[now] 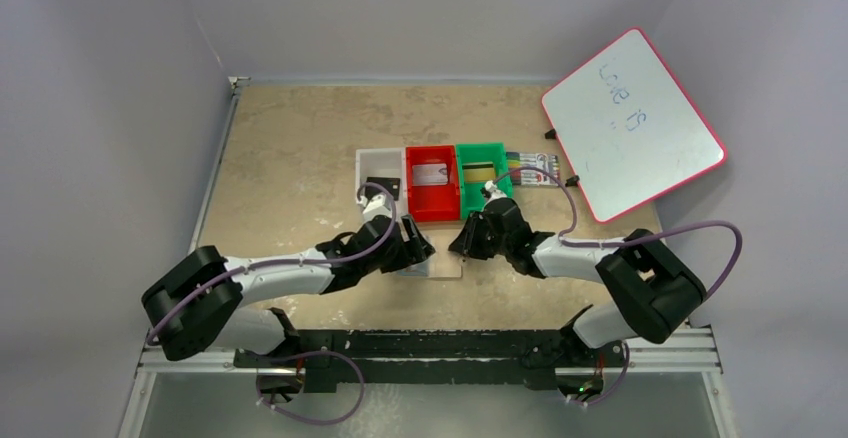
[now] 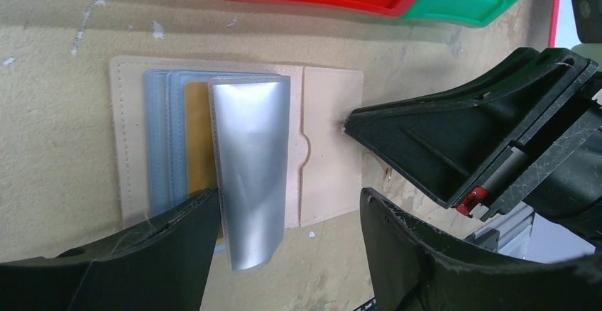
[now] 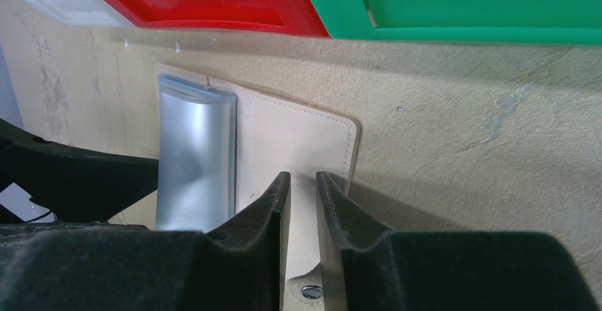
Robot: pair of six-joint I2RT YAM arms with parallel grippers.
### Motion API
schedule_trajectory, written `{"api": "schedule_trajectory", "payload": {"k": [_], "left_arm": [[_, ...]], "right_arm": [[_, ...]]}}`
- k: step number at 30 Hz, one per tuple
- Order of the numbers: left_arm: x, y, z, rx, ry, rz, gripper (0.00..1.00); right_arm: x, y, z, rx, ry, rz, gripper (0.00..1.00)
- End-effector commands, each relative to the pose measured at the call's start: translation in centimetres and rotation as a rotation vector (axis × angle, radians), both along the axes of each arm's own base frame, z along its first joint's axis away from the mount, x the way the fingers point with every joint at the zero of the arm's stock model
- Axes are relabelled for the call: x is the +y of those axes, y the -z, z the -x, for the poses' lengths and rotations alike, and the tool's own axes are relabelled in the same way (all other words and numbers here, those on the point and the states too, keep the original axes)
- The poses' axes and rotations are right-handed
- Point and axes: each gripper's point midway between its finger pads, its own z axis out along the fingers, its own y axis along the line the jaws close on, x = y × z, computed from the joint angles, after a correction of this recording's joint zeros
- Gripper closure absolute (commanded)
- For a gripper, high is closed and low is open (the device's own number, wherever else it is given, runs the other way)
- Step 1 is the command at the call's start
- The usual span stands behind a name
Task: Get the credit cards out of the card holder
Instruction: Remove the credit card from the card holder.
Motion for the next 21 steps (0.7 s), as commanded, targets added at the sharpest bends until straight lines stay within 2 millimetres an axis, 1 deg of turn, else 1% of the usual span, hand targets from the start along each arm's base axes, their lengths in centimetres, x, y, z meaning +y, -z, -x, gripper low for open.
{"api": "schedule_trajectory", "payload": {"k": [1,5,7,9,11,12,13,15,17,19,21], "left_arm": [[-2.9,-3.1,-0.9,-0.06,0.022,0.121,0.3],[-4.7,-5.1,-1.0,-0.098,0.057,0.22,0.3],[-5.9,-6.3,-1.2,-0.116,0.082,0.271,0.31],[-6.9,-6.6,-1.4,-0.118,0.104,0.285,0.31],[-7.7,-6.2,-1.6,-0.111,0.119,0.277,0.32],[-8.1,-5.8,-1.6,-0.105,0.125,0.273,0.32],[-8.4,-5.6,-1.6,-0.102,0.13,0.273,0.33],[-9.1,-5.2,-1.6,-0.091,0.14,0.276,0.33],[-9.9,-4.9,-1.5,-0.085,0.156,0.283,0.34],[-10.9,-4.6,-1.3,-0.075,0.174,0.284,0.34],[-11.8,-4.1,-0.9,-0.062,0.192,0.278,0.35]], "right_arm": [[-1.3,1.6,1.1,0.035,-0.014,0.07,0.77],[-1.0,1.2,1.5,0.041,-0.025,0.043,0.77],[-0.5,0.5,1.8,0.035,-0.03,0.0,0.77],[-0.3,-0.5,2.0,0.027,-0.023,-0.043,0.75],[-0.4,-1.9,1.7,0.006,0.019,-0.08,0.71],[-0.9,-2.1,1.5,0.005,0.055,-0.073,0.71],[-1.4,-3.0,1.1,-0.016,0.101,-0.074,0.71],[-3.2,-3.9,0.5,-0.035,0.204,-0.039,0.7],[-5.0,-5.2,0.0,-0.075,0.284,0.003,0.68],[-7.0,-6.4,0.0,-0.098,0.369,0.04,0.65],[-9.0,-7.2,0.5,-0.112,0.447,0.067,0.64]]}}
